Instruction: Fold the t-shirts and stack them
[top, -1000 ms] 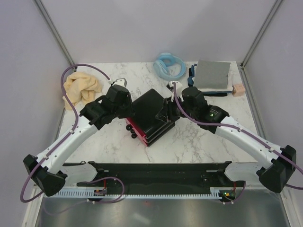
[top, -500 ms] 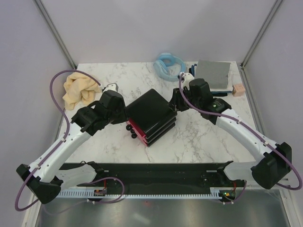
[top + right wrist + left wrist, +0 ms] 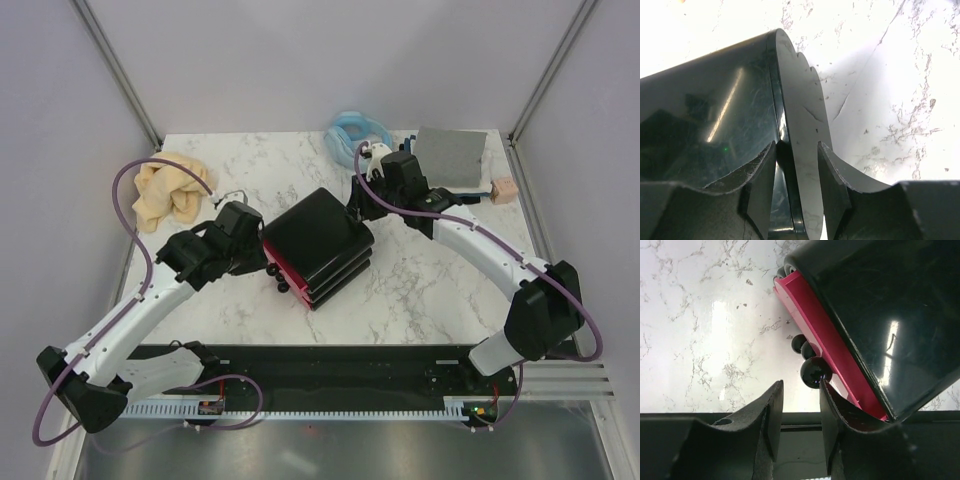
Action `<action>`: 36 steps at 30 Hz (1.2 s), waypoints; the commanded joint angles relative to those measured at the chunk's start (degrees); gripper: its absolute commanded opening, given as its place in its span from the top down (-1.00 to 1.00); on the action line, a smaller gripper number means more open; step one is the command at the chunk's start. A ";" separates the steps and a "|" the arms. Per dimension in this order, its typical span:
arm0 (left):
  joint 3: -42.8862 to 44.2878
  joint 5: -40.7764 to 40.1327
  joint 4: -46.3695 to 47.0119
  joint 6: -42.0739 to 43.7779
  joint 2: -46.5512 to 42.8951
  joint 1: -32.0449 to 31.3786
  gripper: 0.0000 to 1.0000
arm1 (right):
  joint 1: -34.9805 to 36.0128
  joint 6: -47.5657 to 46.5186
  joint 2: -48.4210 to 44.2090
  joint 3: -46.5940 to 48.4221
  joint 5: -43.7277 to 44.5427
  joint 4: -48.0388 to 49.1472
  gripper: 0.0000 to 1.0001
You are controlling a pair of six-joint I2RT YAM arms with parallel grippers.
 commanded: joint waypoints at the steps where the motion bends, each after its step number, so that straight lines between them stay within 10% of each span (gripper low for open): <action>1: -1.02 -2.80 -0.36 -3.49 -2.21 0.01 0.16 | -1.01 -1.65 1.51 0.82 2.66 -1.15 0.08; 22: -3.22 1.15 10.09 -0.33 7.27 0.01 0.29 | -4.09 -0.94 3.53 0.82 -2.87 -1.85 -0.01; 36: 2.31 7.74 18.97 6.52 19.21 0.01 0.65 | -4.09 1.95 -0.77 -4.63 -9.82 -2.38 1.00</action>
